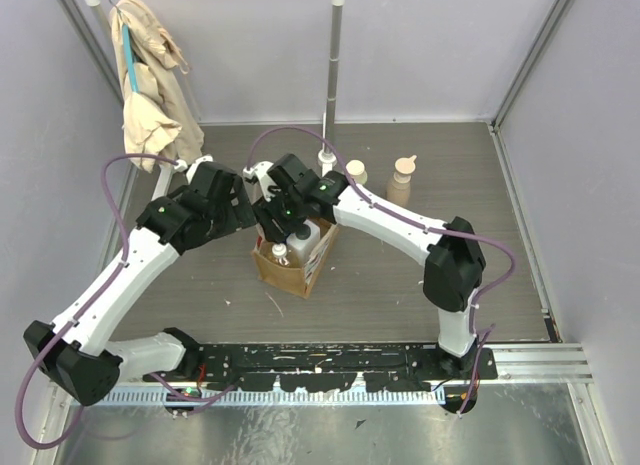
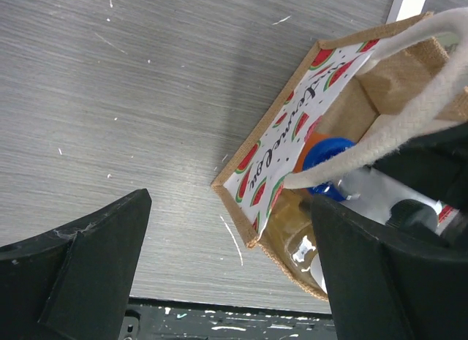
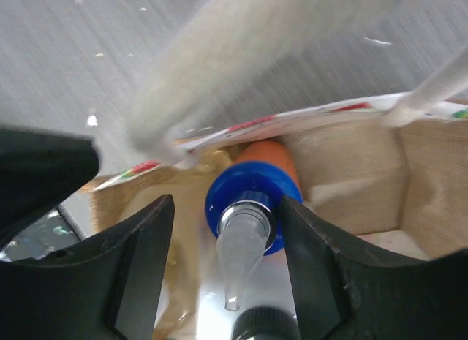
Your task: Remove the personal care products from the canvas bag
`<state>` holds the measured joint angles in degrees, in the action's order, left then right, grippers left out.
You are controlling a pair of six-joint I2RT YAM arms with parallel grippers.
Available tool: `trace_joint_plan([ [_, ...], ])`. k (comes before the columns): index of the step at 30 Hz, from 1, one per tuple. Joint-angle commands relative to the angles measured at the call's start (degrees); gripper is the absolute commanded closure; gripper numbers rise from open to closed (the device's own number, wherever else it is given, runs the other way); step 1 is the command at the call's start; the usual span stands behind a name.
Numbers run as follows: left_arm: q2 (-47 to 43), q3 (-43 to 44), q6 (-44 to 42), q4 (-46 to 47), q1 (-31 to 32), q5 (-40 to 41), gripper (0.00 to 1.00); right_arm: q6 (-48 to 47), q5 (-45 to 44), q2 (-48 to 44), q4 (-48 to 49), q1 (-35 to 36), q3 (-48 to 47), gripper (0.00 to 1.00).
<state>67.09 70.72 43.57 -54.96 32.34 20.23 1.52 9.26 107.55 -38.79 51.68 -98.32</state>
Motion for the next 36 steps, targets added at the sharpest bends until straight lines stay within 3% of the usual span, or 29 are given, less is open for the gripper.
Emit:
trace_joint_plan([
  [1, 1.19, 0.30, -0.77, -0.57, -0.35, -0.42, 0.02, -1.49, -4.85, 2.54, -1.56, 0.84, -2.31, 0.36],
  [5, 1.57, 0.55, -1.37, -1.01, -0.43, -0.48, 0.02, -1.86, -7.32, 2.99, -1.73, 0.88, -1.73, 0.39],
  [13, 1.80, 0.56, -1.82, -0.88, -0.56, -1.45, 0.02, -1.53, -9.38, 1.36, -1.50, 0.79, -1.26, 0.64],
  [28, 2.08, -2.34, -1.12, 0.74, -0.52, -3.82, 0.01, 0.75, -17.87, -3.72, -1.26, -0.58, -11.59, 0.77],
  [36, 2.61, -3.67, -0.45, 1.74, -0.51, -5.41, 0.00, 4.24, -28.29, -9.41, -1.64, -1.70, -15.66, 0.82],
])
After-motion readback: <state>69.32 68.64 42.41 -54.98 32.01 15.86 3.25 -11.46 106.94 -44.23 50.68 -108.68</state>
